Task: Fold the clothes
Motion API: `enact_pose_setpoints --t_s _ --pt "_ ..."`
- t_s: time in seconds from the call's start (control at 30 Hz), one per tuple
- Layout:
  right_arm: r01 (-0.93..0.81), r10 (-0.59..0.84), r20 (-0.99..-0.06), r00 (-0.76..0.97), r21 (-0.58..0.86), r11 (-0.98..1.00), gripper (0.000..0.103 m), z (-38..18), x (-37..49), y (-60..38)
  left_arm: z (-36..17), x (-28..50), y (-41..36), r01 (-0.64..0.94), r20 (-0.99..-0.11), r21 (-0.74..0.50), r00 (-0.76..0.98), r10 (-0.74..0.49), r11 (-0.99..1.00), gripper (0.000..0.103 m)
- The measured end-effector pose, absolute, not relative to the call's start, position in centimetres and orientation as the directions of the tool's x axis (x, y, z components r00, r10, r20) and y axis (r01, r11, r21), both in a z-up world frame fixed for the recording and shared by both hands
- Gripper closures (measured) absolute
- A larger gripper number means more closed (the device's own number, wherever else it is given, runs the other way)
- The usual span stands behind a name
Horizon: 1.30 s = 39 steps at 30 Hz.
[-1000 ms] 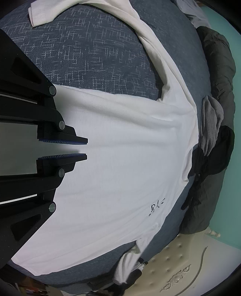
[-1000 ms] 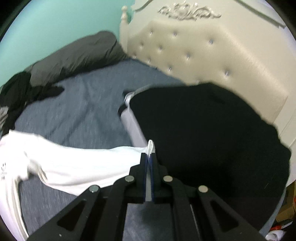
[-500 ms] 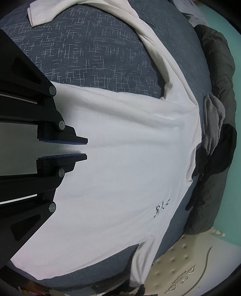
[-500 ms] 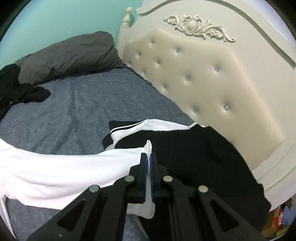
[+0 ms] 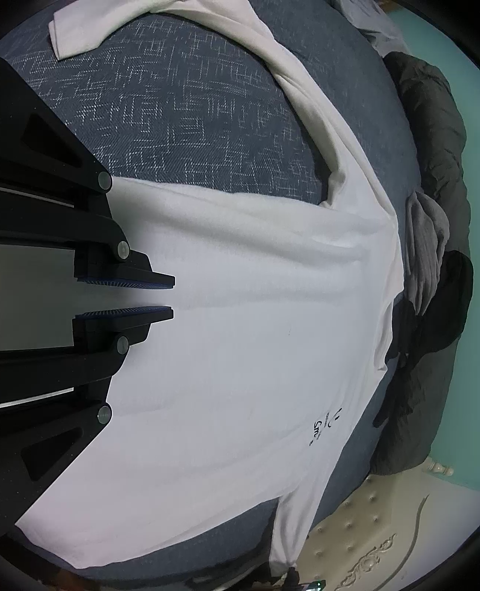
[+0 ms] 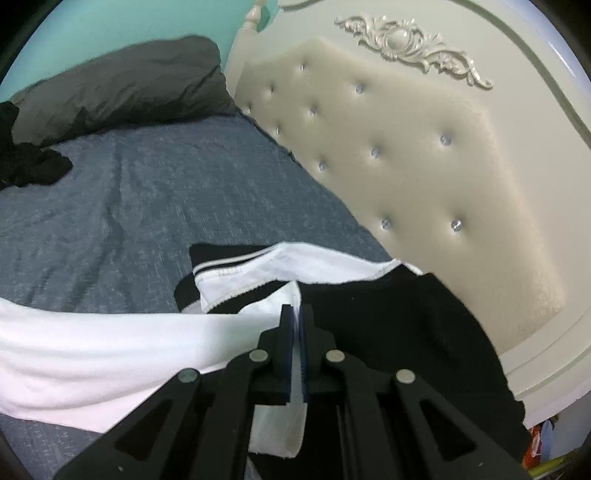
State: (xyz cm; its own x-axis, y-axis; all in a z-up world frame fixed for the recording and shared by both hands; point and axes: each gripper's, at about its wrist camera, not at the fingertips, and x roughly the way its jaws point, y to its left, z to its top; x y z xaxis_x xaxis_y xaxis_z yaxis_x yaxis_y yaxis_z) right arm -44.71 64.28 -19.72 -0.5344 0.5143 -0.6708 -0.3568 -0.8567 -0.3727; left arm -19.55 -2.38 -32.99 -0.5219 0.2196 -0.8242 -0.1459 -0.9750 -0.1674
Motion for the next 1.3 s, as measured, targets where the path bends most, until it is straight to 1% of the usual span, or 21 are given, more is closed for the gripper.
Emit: enact_pose_setpoints --t_s 0.17,0.27,0.3,0.33,0.37,0.43,0.47,0.57,0.7,0.83,1.07,1.3 --pt "-0.341 0.522 -0.706 -0.478 -0.399 -0.851 0.099 -21.6 -46.1 64.3 -33.2 -19.7 -2.0 -0.152 -0.829 -0.159 -0.516 0.215 -0.976 0.093" --pt "-0.346 0.528 -0.723 -0.446 -0.405 -0.846 0.095 -22.0 -46.3 64.8 -33.3 -19.8 -1.8 -0.155 -0.830 -0.158 -0.515 0.216 -0.975 0.093" --pt "-0.354 0.530 -0.722 -0.445 -0.402 -0.844 0.089 -21.8 -46.2 64.9 -33.3 -19.8 -1.8 -0.156 -0.829 -0.159 -0.515 0.217 -0.975 0.093" --pt "-0.363 0.532 -0.721 -0.444 -0.399 -0.842 0.079 -21.6 -46.1 65.1 -33.3 -19.7 -1.8 -0.156 -0.829 -0.160 -0.515 0.219 -0.975 0.093" --pt "-0.371 0.535 -0.720 -0.443 -0.396 -0.840 0.072 -21.4 -46.0 65.2 -33.2 -19.7 -1.8 -0.157 -0.828 -0.161 -0.515 0.220 -0.974 0.093" --pt "-0.389 0.500 -0.721 -0.479 -0.337 -0.858 0.053 -20.3 -45.5 65.7 -33.1 -19.6 -1.8 -0.158 -0.827 -0.164 -0.516 0.223 -0.974 0.093" --pt "-0.393 0.487 -0.716 -0.500 -0.313 -0.865 0.050 -19.7 -45.2 65.7 -33.1 -19.6 -1.8 -0.158 -0.826 -0.166 -0.517 0.225 -0.973 0.093" --pt "-0.417 0.495 -0.688 -0.530 -0.297 -0.859 0.049 -18.1 -44.3 65.8 -32.8 -19.6 -1.8 -0.158 -0.822 -0.172 -0.521 0.231 -0.972 0.093" --pt "-0.401 0.439 -0.664 -0.605 -0.222 -0.889 0.049 -16.3 -42.6 64.3 -32.4 -19.5 -1.9 -0.159 -0.814 -0.181 -0.529 0.239 -0.971 0.093" --pt "-0.326 0.309 -0.683 -0.662 -0.109 -0.939 0.049 -16.3 -40.5 60.7 -31.7 -19.2 -2.2 -0.158 -0.806 -0.193 -0.538 0.249 -0.968 0.093" --pt "-0.159 0.065 -0.706 -0.706 0.069 -0.985 0.048 -18.5 -35.5 51.8 -30.5 -18.7 -3.2 -0.150 -0.786 -0.224 -0.556 0.269 -0.963 0.093" --pt "-0.069 -0.114 -0.711 -0.694 0.224 -0.972 0.047 -22.0 -30.8 43.1 -29.3 -17.4 -5.3 -0.124 -0.769 -0.249 -0.577 0.274 -0.960 0.093"
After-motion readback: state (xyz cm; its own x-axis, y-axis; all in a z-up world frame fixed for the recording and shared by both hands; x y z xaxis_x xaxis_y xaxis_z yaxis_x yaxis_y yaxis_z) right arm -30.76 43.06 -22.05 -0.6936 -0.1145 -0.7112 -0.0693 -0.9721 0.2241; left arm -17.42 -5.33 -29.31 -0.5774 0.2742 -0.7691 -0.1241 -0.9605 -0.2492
